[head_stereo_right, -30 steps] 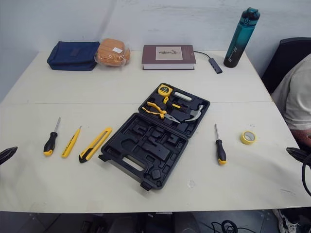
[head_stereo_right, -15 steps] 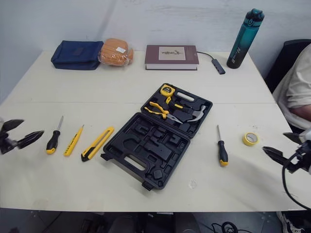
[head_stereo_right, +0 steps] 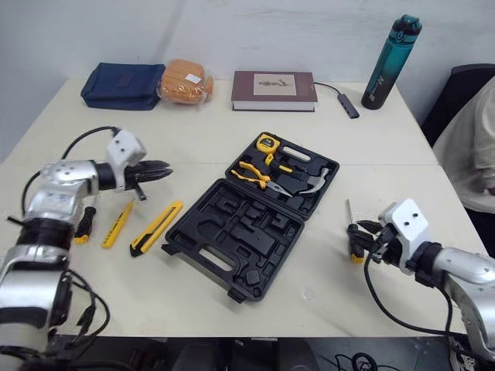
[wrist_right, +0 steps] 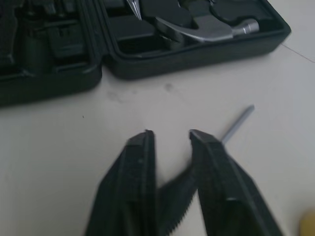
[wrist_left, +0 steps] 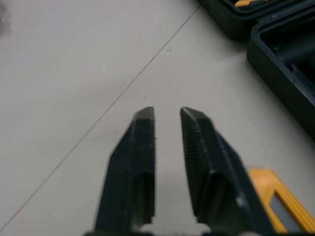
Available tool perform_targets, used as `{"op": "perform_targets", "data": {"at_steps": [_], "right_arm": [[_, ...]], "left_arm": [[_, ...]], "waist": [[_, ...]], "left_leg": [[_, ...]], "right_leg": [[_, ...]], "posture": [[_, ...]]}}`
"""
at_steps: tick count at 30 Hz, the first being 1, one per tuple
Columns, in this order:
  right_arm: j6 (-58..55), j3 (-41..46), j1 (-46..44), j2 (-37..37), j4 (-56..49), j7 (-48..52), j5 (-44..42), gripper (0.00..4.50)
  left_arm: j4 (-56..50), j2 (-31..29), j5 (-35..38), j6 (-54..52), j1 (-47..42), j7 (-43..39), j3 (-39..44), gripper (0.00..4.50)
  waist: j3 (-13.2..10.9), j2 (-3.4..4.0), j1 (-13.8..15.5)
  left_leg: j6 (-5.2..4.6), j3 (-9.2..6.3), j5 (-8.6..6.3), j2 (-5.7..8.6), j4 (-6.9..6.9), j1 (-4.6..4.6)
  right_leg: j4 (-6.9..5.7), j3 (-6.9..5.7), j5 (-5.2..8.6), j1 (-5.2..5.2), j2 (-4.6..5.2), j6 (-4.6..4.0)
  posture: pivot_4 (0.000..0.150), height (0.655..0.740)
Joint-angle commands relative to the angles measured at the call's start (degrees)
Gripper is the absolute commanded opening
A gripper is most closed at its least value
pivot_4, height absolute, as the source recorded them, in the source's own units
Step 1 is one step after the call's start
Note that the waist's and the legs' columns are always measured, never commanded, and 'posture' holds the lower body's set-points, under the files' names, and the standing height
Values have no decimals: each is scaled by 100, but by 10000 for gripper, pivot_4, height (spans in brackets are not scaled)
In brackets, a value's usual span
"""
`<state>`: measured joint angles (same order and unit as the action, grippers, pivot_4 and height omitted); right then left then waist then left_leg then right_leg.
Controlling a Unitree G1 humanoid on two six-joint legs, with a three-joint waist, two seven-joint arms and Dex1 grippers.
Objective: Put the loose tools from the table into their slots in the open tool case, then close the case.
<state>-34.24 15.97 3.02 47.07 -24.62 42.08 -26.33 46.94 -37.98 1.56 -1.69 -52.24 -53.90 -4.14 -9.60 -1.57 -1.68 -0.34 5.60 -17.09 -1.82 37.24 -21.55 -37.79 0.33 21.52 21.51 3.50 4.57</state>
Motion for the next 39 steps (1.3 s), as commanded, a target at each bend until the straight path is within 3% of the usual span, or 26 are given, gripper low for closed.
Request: {"op": "perform_targets", "data": {"at_steps": [1, 6, 14, 28, 39], "right_arm": [[-173, -375, -269, -82, -145, -233, 165, 284], [-323, -848, -611, -154, -60, -350, 346, 284], [-504, -1232, -1070, -339, 169, -442, 486, 284], [-513, -1598, -1127, -507, 94, -490, 697, 284], [-322, -2092, -1608, -590, 402, -285, 997, 284]], "left_arm": [[807, 346, -408, 500, -513, 214, -262, 0], [1735, 944, -635, 827, -1089, 483, -354, 0], [2327, 1550, -864, 847, -1518, 787, -370, 0], [2561, 1776, -1019, 964, -1528, 667, -340, 0], [2540, 1862, -1188, 1134, -1460, 38, -514, 0]], "waist": [[-1, -3, 16], [-4, -7, 26], [-5, -8, 9], [-5, -8, 26], [-5, -8, 22]], "left_leg": [[0, -2, 0, 0, 0, 0], [-3, -5, -2, 1, 1, -9], [-2, -5, -1, 0, 8, -10], [-2, -5, -1, 0, 8, -10], [-2, -6, -1, 2, 9, -10]], "right_leg": [[2, -1, 0, 0, 0, 0], [-5, -4, 0, 4, 2, 0], [-5, -4, 0, 6, 1, 1], [-11, -6, 0, 8, 2, 1], [-10, -10, 0, 8, 2, 1]], "posture": [[1500, 7400], [1500, 7400], [1500, 7400], [1500, 7400], [1500, 7400]]}}
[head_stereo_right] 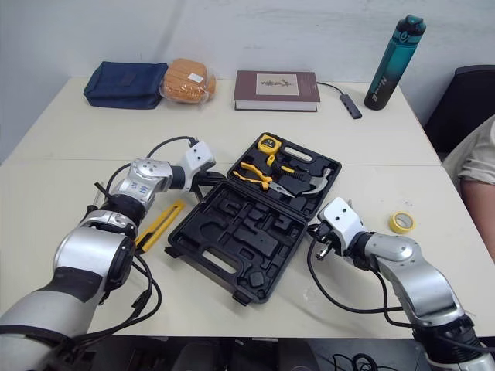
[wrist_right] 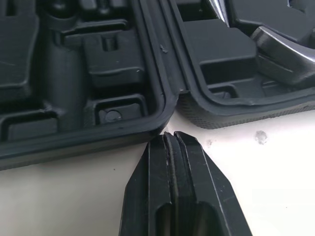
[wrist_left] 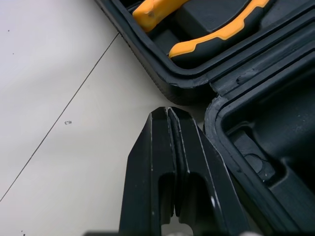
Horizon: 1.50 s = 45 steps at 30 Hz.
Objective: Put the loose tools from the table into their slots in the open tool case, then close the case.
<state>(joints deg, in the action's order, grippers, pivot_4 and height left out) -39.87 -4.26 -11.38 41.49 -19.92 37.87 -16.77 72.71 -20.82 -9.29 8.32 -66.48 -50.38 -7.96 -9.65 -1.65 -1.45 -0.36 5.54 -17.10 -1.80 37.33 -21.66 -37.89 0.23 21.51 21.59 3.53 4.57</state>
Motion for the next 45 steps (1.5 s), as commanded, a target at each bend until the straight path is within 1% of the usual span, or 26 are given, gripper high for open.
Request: {"op": "perform_targets", "data": {"at_steps": [1, 10, 14, 19, 23, 25, 27, 30, 35, 40, 45], "right_arm": [[272, -83, -185, -29, -41, 167, 72, 284], [833, -100, -404, 282, 240, 954, 207, 284], [1338, -364, -565, 590, 486, 1614, 448, 284], [1794, -599, -904, 558, 839, 2093, 653, 284], [2185, -901, -1146, 412, 1096, 2397, 922, 284], [2306, -984, -1212, 356, 1191, 2497, 1017, 284], [2431, -1034, -1274, 332, 1315, 2580, 1130, 284], [2606, -991, -1328, 306, 1526, 2638, 1247, 284], [2908, -878, -1313, 232, 1556, 2811, 1169, 284], [3557, -1116, -1421, 14, 1667, 2866, 1425, 284], [3755, -1260, -1570, -234, 1874, 2875, 1684, 284]], "left_arm": [[-42, 153, -122, 144, -29, -353, -145, 0], [-442, 205, -159, 367, 320, -1421, -424, 0], [-1003, 158, -100, 351, 719, -1916, -545, 0], [-2250, -59, 69, 19, 1473, -2293, -622, 0], [-4082, -465, 379, -671, 2480, -2579, -690, 0], [-4783, -666, 476, -1008, 2867, -2605, -717, 0], [-5194, -823, 522, -1277, 3141, -2519, -690, 0], [-5414, -967, 541, -1527, 3356, -2302, -576, 0], [-5830, -1125, 701, -1821, 3678, -2216, -450, 0], [-6513, -1268, 906, -2142, 4150, -2073, -322, 0], [-6979, -1458, 978, -2416, 4508, -1868, -207, 0]], "waist": [[0, 0, 0], [0, 0, 0], [1, 3, -5], [3, 5, -31], [7, 11, -81], [9, 12, -114], [14, 13, -128], [21, 12, -151], [23, 12, -182], [23, 13, -205], [24, 13, -274]], "left_leg": [[0, 0, 0, 0, 0, 0], [-1, 0, 0, 1, 0, 0], [-1, 1, 0, 2, 1, 1], [-1, -1, 0, -1, 2, 12], [1, -5, -1, -2, -2, 26], [6, -12, -4, -1, -6, 39], [7, -14, -4, -1, -8, 46], [7, -15, -6, -1, -3, 51], [8, -15, -7, -1, -9, 56], [8, -17, -7, -1, -12, 57], [11, -19, -10, -2, -13, 65]], "right_leg": [[0, 1, 0, 0, 0, 0], [-2, 0, 0, -1, 0, 0], [0, 2, 0, -1, 0, 0], [-3, 4, 0, -4, -1, 0], [-7, 6, 0, -6, -3, 0], [-8, 5, 0, -12, -4, -1], [-8, 7, 0, -14, -4, -1], [-1, 8, 0, -17, -3, -1], [-1, 11, 1, -16, -5, -2], [-1, 13, 0, -12, -6, -2], [-5, 16, 1, -14, -6, -3]], "posture": [[1500, 7400], [1500, 7400], [1500, 7400], [1500, 7400], [1500, 7400], [1500, 7400], [1500, 7400], [1500, 7400], [1500, 7400], [1500, 7400], [1500, 7400]]}}
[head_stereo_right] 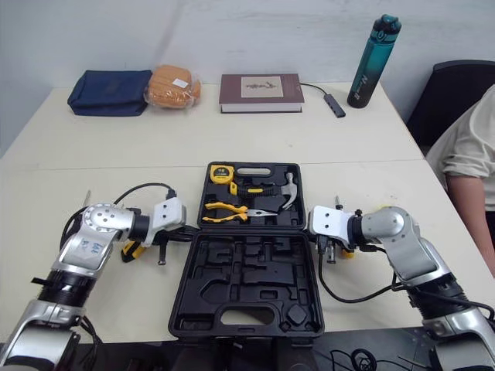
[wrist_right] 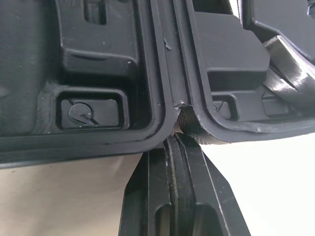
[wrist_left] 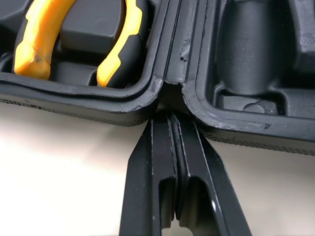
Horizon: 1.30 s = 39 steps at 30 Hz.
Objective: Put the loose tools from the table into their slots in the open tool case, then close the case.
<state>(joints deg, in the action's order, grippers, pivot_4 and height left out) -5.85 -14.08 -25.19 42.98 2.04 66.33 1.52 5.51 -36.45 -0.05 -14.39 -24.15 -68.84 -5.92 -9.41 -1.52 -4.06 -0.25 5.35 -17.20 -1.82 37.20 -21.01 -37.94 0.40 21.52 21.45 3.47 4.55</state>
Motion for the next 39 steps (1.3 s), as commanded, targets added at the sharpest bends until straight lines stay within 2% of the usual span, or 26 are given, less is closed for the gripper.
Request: {"op": "perform_targets", "data": {"at_steps": [1, 12, 18, 23, 30, 35, 39], "right_arm": [[360, -267, -194, -400, -309, 47, -135, 284], [225, 148, -8, -140, -212, 78, -165, 284], [64, 481, 121, 90, -262, 121, -430, 284], [-269, 630, 150, 7, -359, 34, -712, 284], [-558, 676, 256, 16, -601, -46, -853, 284], [-1135, 1630, 814, 430, -1087, -31, -1565, 284], [-1762, 2786, 1423, 881, -1281, 4, -2257, 284]], "left_arm": [[-300, 49, 48, -157, 348, 29, -367, 0], [-337, -245, 284, -339, 855, 790, 291, 0], [-640, -295, 865, -658, 1078, 907, 681, 0], [-1030, -233, 1395, -970, 1158, 1010, 966, 0], [-1344, -273, 1604, -1184, 1267, 1216, 1024, 0], [-2210, -391, 2373, -1846, 1976, 1428, 2055, 0], [-2957, -365, 3227, -2592, 3070, 1664, 3550, 0]], "waist": [[0, 1, -29], [1, 2, -72], [-1, 4, -67], [-6, 2, -26], [-9, 5, -17], [-15, 5, 10], [-16, 3, 82]], "left_leg": [[1, 0, 0, 0, 0, 0], [2, -5, -1, -2, -6, 2], [4, -6, -2, -1, -8, -1], [2, -11, -4, -1, -6, -8], [3, -12, -7, 1, -7, -14], [2, -13, -12, 1, -8, -21], [-7, -14, -26, 1, -8, -20]], "right_leg": [[-1, -1, 0, 0, 0, 0], [-1, -2, 1, 0, 0, -3], [2, -4, 1, 1, 1, -3], [5, -8, 1, 2, 4, -3], [9, -9, 1, 5, 6, -3], [16, -8, 1, 7, 7, -3], [25, -7, 1, 2, 8, -3]], "posture": [[1500, 7400], [1500, 7400], [1500, 7400], [1500, 7400], [1500, 7400], [1500, 7400], [1500, 7400]]}}
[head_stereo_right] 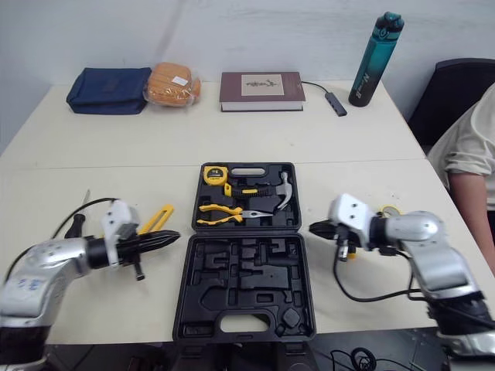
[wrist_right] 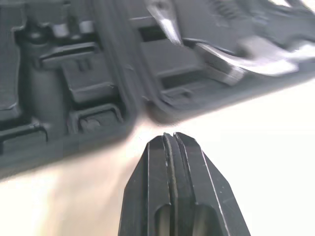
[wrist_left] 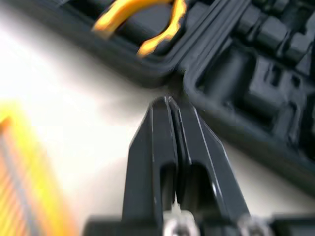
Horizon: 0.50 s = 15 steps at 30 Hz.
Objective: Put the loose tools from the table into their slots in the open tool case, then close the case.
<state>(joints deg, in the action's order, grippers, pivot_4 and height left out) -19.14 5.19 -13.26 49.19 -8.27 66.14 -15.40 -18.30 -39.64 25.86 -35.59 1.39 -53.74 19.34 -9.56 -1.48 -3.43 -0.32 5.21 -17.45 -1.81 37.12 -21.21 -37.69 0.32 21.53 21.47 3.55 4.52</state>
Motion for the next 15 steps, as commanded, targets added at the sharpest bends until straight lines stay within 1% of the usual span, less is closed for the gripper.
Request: {"op": "perform_targets", "data": {"at_steps": [1, 2, 4, 5, 9, 11, 12, 15], "right_arm": [[-559, 1013, 311, 320, -268, 10, -679, 284], [-667, 1224, 415, 391, -249, -4, -781, 5], [-902, 1688, 638, 556, -129, 8, -957, 6783], [-963, 1911, 784, 633, -36, 41, -1009, 10247], [-784, 2464, 1187, 863, 585, -50, -825, 30428], [-708, 2748, 1408, 992, 897, -23, -762, 41054], [-669, 2902, 1540, 1054, 1028, 14, -742, 44980], [-464, 3281, 1826, 1208, 1481, 84, -656, 44980]], "left_arm": [[-673, -43, 775, -578, 673, 202, 1227, 0], [-759, -32, 869, -655, 893, 253, 1485, 2405], [-757, -19, 968, -740, 1345, 319, 2049, 8178], [-674, 18, 982, -712, 1551, 367, 2351, 12533], [-76, 136, 1080, -619, 2024, 626, 3394, 31104], [154, 115, 916, -406, 2303, 661, 3709, 40719], [301, 70, 778, -227, 2455, 638, 3823, 44707], [832, -26, 611, 156, 2737, 624, 4204, 44707]], "waist": [[-1, -1, 32], [-1, -2, 41], [-1, -2, 54], [-1, -1, 62], [-1, -1, 94], [-1, -1, 106], [-1, -1, 114], [-2, 0, 127]], "left_leg": [[-7, -2, -4, 0, 0, 0], [-12, -5, -8, 0, 0, 2], [-17, -8, -16, 0, -1, 5], [-17, -9, -20, 0, -1, 6], [-21, -9, -25, 1, -6, 6], [-23, -8, -27, 2, -6, 5], [-24, -8, -31, 2, -6, 5], [-25, -5, -40, 3, -7, 5]], "right_leg": [[4, 0, 0, -3, 0, 0], [5, -1, 0, -5, 2, 0], [6, -3, 0, -9, 3, 0], [6, -3, 0, -10, 3, -1], [19, -5, 2, -12, 3, -4], [23, -4, 3, -12, 4, -5], [26, -4, 3, -12, 5, -7], [31, -2, 7, -10, 9, -13]], "posture": [[1500, 7400], [1500, 7400], [1500, 7400], [1500, 7400], [1500, 7400], [1500, 7400], [1500, 7400], [1500, 7400]]}}
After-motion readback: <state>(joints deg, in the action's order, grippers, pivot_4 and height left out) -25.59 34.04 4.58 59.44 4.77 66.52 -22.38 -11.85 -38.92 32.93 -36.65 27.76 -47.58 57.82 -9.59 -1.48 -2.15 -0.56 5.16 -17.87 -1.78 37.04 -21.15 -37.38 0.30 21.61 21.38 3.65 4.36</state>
